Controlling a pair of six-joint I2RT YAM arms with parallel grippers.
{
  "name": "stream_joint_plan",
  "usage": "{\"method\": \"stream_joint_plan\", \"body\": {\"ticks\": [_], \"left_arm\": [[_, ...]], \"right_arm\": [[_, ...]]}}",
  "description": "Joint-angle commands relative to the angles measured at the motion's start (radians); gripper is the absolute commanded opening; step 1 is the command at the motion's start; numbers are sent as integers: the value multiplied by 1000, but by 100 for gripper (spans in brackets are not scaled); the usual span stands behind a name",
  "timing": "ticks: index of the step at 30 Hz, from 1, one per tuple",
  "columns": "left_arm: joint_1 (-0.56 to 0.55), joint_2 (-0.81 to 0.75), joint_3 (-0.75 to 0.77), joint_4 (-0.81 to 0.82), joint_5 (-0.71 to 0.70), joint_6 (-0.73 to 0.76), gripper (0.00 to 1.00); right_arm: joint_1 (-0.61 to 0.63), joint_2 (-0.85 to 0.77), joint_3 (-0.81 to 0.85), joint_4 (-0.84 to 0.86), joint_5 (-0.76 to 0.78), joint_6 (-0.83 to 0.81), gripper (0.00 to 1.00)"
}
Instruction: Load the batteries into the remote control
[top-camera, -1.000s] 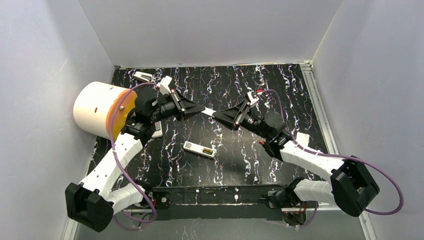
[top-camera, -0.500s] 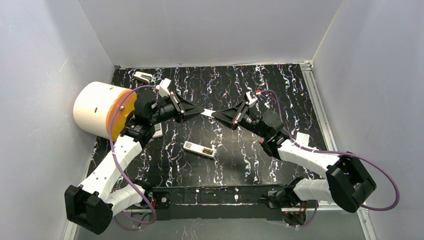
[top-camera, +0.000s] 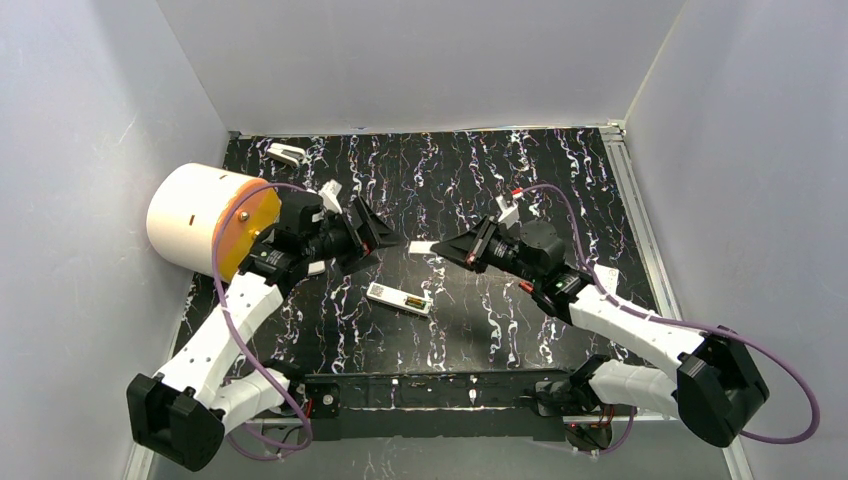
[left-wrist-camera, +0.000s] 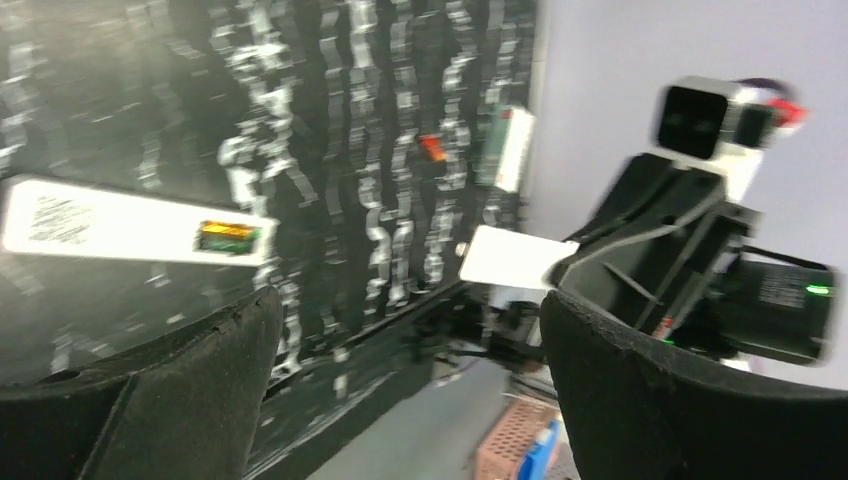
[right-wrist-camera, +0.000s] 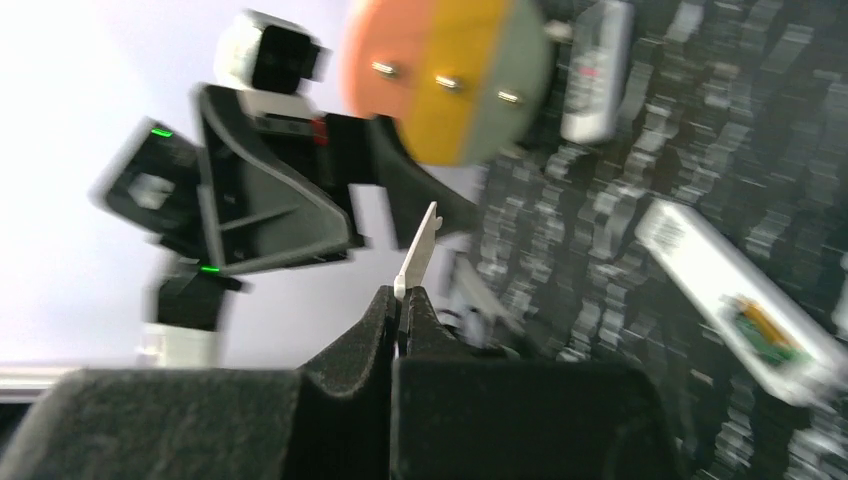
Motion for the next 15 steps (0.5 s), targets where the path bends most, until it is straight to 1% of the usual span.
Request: {"method": "stream_joint_plan", "body": {"ticks": [1,4,6,10,15], "left_arm": [[-4,8,12,-270,-227,226,98],[-4,43,-10,-314,-352,264,99],[-3,78,-15,-318,-385,281,98],[-4,152,-10,-318,-470,285,98],[-2,210,-24,-302,-479,286,98]], "right_arm": [[6,-5,66,-432,-39,-333,1],[7,16,41,-494,-86,-394,1],[9,25,27,-524,-95,-409,1],[27,30,-11,-480,-95,-408,1],[83,96,-31,-449,-76,-389,1]]}}
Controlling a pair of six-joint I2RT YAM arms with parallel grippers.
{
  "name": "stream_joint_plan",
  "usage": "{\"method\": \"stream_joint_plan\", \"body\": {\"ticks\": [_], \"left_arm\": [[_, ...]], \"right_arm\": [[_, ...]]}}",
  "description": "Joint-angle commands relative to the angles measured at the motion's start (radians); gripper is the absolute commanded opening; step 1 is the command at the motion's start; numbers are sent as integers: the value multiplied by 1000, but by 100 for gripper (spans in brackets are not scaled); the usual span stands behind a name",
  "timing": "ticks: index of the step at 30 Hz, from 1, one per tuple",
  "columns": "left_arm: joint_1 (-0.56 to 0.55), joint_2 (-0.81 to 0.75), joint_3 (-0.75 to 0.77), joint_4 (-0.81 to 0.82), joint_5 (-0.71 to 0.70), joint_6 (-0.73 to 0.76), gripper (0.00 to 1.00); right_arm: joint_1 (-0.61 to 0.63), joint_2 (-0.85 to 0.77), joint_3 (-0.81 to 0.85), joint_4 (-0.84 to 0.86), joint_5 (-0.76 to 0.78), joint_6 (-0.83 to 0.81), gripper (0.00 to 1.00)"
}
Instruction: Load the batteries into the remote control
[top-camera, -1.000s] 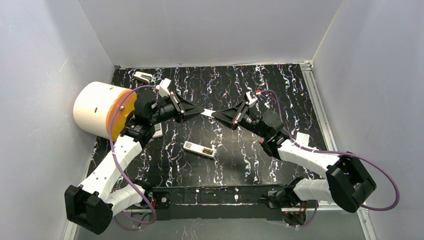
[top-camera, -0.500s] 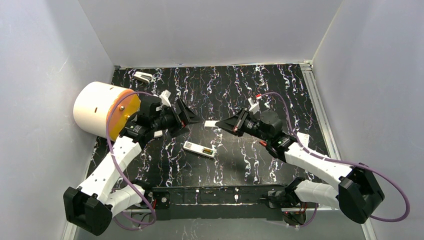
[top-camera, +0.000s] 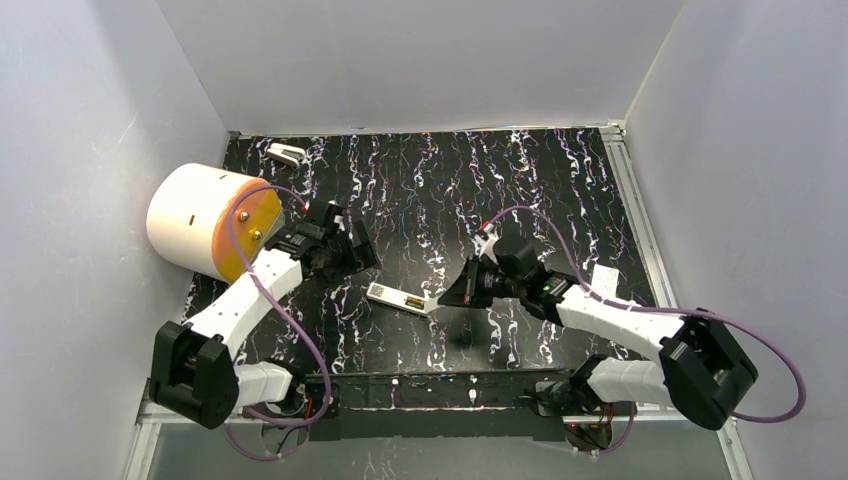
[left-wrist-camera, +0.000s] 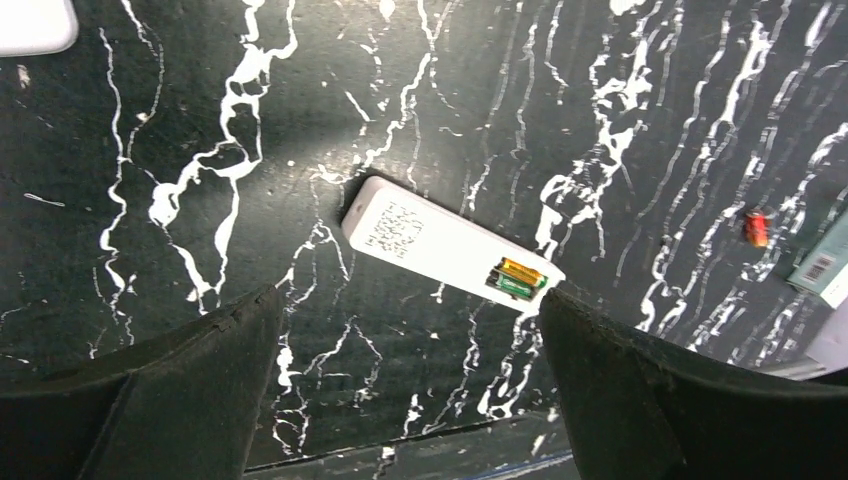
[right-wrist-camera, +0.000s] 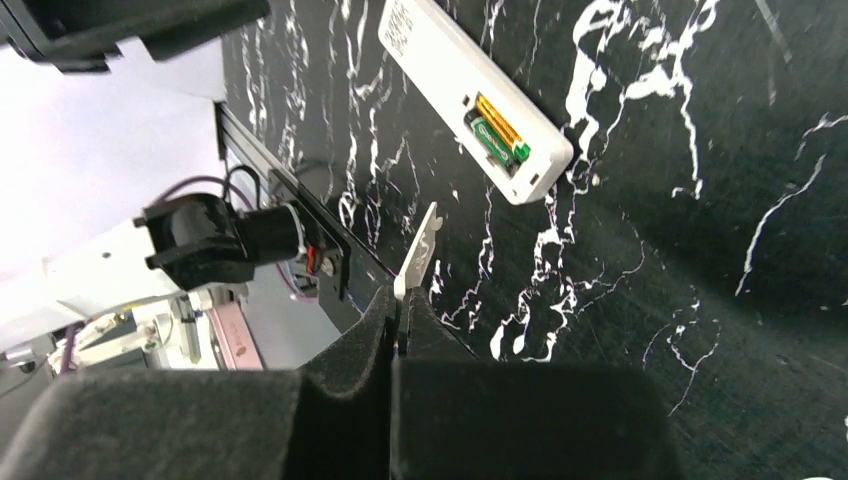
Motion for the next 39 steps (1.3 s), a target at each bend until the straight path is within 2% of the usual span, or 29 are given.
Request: {"method": "stream_joint_plan", "body": {"ticks": [1,6,11,16,22,27,32,36,37,39], "left_arm": [[-1,17,-26,-10,-67,34,98],[-2,44,-81,67,-34,64,98],[2,105,-120,175,41,63,99],[5,128,-118,175,-38,31,94],[5,62,-169,212,-117,1,89],[5,41,-190,213,-127,-20,87],[5,38,-198,198,-118,-30,87],[5,47,-194,200,-95,-27,87],[5,52,-191,201,-86,-26,86],[5,61,-186,204,-80,-24,75]], "right_arm": [[61,51,-4,11,11,-23,1],[104,164,41,-23,-14,-77,1],[109,242,95,-48,59,-99,1],[106,289,140,-66,156,-75,1],[101,279,98,-9,229,-7,1],[96,281,104,41,135,-27,1],[90,244,109,158,-42,-86,1],[77,229,99,226,-39,-39,1],[75,233,94,243,-27,-23,1],[72,244,71,302,7,28,1]]}}
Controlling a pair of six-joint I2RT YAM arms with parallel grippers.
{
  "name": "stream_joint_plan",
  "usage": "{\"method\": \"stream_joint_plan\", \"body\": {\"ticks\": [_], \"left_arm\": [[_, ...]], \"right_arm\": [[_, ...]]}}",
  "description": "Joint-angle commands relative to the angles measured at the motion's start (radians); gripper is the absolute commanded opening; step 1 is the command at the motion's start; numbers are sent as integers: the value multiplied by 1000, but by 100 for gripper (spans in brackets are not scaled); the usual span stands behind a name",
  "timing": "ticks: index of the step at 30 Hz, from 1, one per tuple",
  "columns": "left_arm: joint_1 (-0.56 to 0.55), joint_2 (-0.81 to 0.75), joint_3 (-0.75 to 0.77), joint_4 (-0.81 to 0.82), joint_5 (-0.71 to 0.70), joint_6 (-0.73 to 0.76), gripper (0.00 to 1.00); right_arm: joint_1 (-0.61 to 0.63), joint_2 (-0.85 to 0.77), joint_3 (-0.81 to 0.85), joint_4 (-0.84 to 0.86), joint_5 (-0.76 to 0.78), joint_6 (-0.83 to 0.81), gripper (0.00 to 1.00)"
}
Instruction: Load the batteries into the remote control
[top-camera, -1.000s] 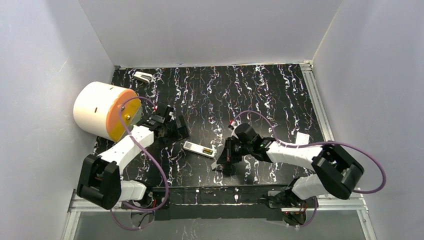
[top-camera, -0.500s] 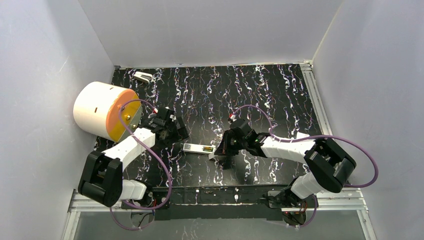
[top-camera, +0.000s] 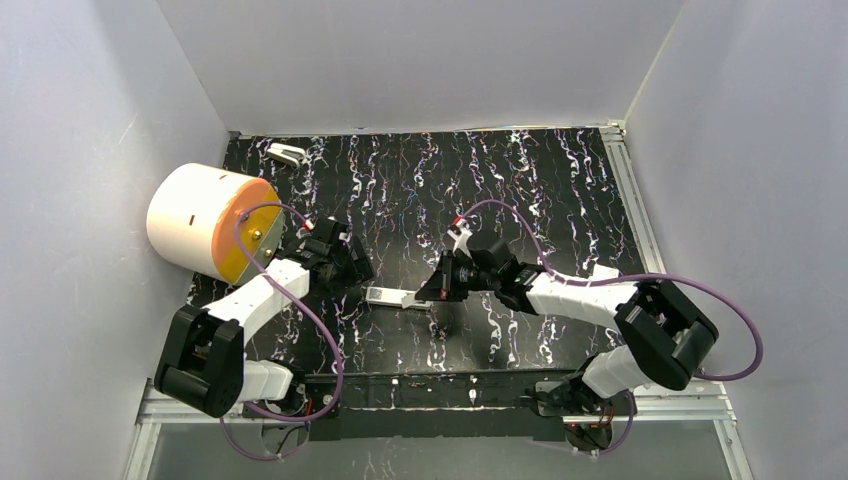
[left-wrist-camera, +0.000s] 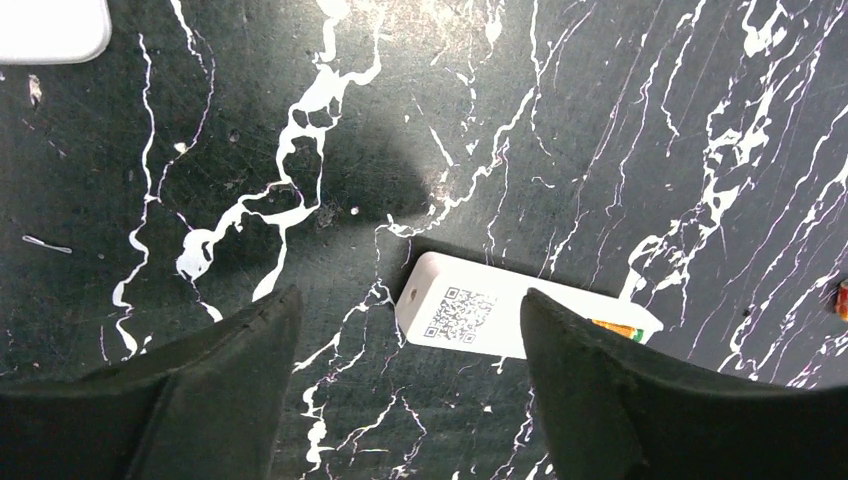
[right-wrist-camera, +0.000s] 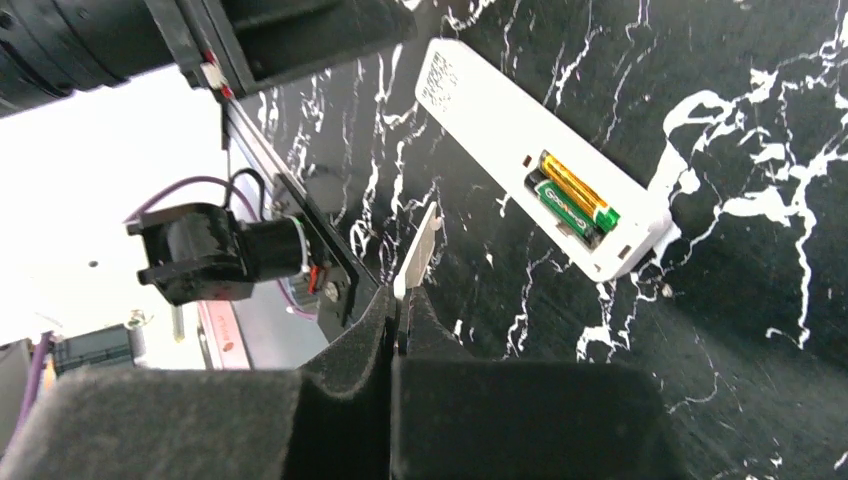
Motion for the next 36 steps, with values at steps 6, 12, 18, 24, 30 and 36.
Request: {"method": "stream_joint_plan", "body": {"ticks": [6,12,18,24,30,36], "left_arm": [[2,5,-5,-26,45,11,55],[3,20,-26,-12,52,18,55],[3,48,-26,5,65,16,54],[3,58,-31,26,70,31,52],[3,68,-47,49,76,47,46],[3,75,-55,54,91,48,44]], "right_arm": [[-12,45,-96,283,95,191,1],[-12,63,-146,346,146,243,1],[-12,74,-204,450,173,297,1],[-12,116,-210,487,181,313,1],[-11,155,-223,548,182,351,1],[-11,147,-237,527,205,355,1]]}}
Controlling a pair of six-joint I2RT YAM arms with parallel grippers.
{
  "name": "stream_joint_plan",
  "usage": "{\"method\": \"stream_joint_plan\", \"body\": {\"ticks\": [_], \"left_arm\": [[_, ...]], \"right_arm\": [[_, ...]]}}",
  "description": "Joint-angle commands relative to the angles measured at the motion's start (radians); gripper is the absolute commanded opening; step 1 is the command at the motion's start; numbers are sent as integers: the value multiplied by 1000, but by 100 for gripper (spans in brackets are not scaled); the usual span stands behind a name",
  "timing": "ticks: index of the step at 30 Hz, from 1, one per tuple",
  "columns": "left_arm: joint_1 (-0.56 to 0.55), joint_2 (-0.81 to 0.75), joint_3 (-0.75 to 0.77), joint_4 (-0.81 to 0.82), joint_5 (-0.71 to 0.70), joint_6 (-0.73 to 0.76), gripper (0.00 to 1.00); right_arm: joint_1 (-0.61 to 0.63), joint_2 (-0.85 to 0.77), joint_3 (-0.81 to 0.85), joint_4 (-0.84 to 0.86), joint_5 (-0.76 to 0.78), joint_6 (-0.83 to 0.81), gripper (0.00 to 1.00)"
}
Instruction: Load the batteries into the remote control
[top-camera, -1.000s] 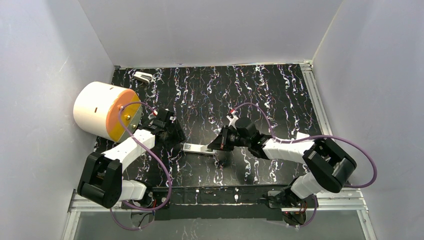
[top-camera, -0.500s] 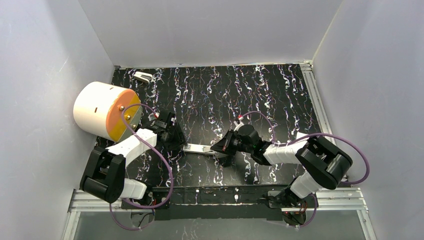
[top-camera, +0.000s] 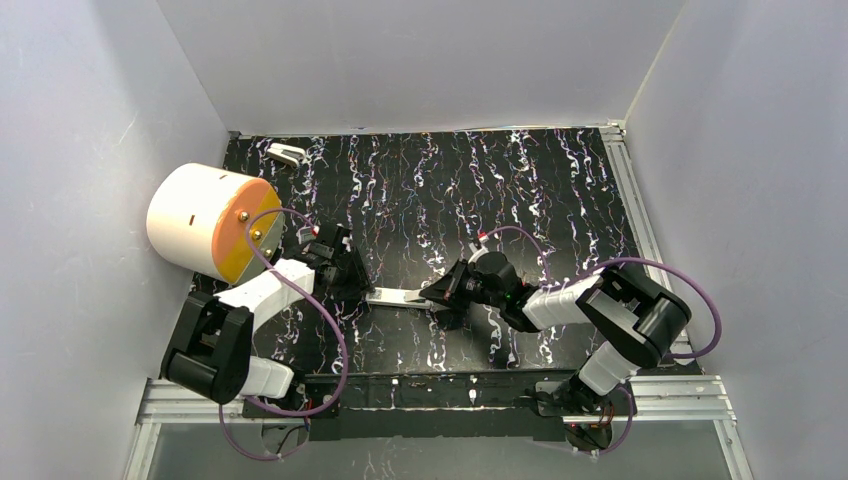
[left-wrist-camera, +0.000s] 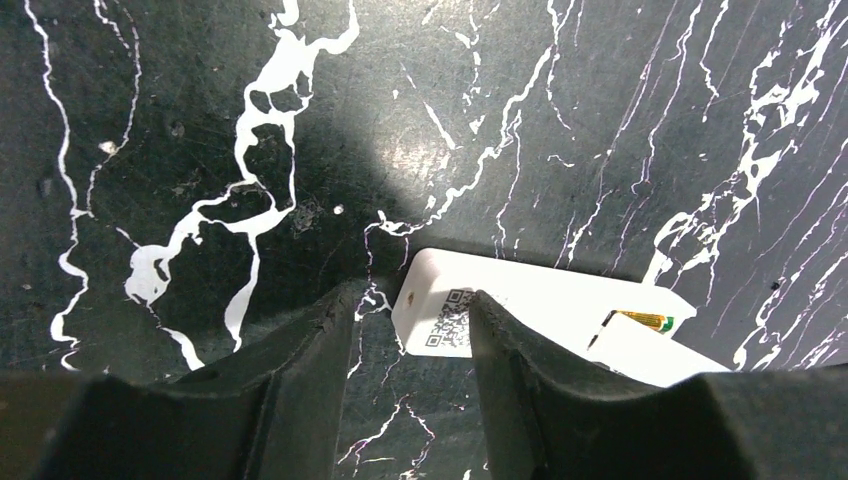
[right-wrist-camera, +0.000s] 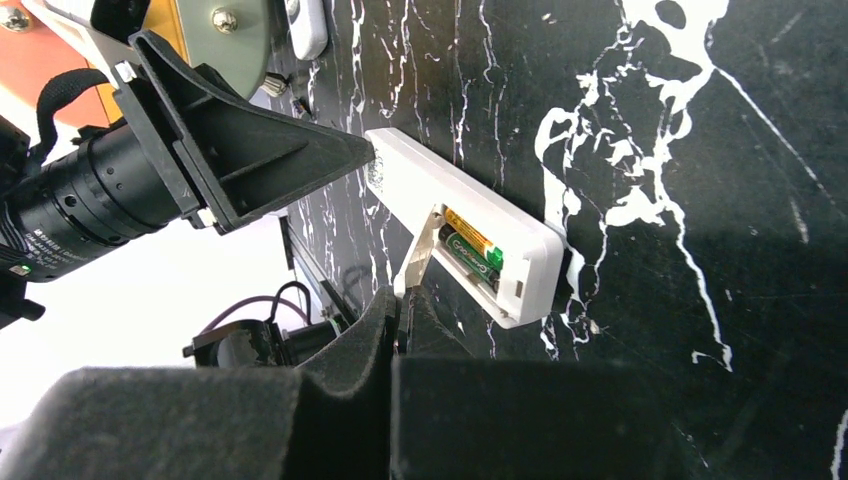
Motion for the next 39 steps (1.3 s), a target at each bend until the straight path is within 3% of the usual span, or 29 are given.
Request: {"method": "stream_joint_plan", "body": {"ticks": [1,18,26,39], "left_arm": [[3,13,-14,-8,11,18,43],[3,23,-10,-1,39,24,41],[3,14,1,-13,32,24,42],[2,19,12,-21,24,25,43]], "right_arm": [[-3,-1,-17,18,38,6,1],[-3,44,40,-89,-41,8,2],[-3,0,72,-190,-39,-23,27],[-9,-85,92,-329,7,-74,42]]}}
